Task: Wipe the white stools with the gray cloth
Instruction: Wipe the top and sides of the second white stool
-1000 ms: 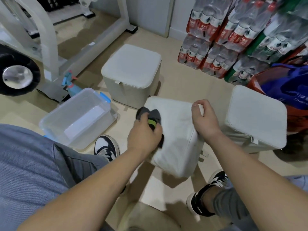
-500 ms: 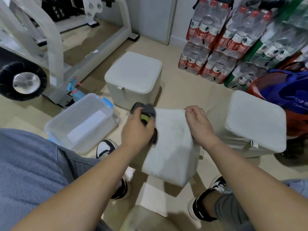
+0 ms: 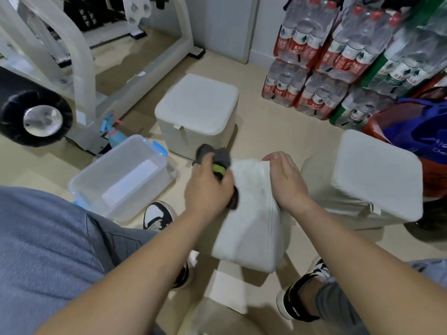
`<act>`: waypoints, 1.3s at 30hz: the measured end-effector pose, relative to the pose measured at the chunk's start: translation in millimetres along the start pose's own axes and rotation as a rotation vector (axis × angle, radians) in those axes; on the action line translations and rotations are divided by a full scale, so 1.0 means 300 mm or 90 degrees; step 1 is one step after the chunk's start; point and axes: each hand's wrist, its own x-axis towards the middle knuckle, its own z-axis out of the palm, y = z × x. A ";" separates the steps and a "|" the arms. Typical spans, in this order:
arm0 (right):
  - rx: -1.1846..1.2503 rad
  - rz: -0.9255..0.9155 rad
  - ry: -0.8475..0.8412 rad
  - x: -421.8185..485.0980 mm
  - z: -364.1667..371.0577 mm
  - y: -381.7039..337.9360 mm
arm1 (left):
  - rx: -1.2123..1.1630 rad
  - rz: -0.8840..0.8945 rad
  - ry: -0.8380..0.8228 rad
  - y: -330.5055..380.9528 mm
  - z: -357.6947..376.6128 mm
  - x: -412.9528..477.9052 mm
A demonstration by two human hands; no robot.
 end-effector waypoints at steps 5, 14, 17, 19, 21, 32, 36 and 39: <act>-0.023 -0.047 -0.038 -0.010 -0.017 -0.003 | -0.006 0.268 -0.106 0.094 0.030 -0.083; -0.023 0.036 -0.041 0.012 -0.009 0.008 | 0.009 0.000 -0.027 -0.024 0.001 0.000; -0.105 -0.042 -0.072 0.012 -0.013 0.021 | -0.032 0.220 -0.113 0.112 0.036 -0.129; -0.087 -0.054 -0.085 0.016 -0.024 0.027 | 0.007 0.281 -0.117 0.091 0.031 -0.110; -0.055 -0.038 -0.094 0.020 -0.028 0.030 | 0.105 0.249 -0.062 -0.001 0.010 -0.042; -0.065 -0.010 -0.070 0.036 -0.018 0.010 | -0.038 0.226 -0.166 0.077 0.030 -0.144; 0.015 0.007 -0.104 0.050 -0.012 0.028 | -0.032 0.280 -0.127 0.072 0.021 -0.115; 0.007 -0.026 -0.122 0.035 0.001 0.010 | 0.052 0.320 -0.067 0.038 0.019 -0.069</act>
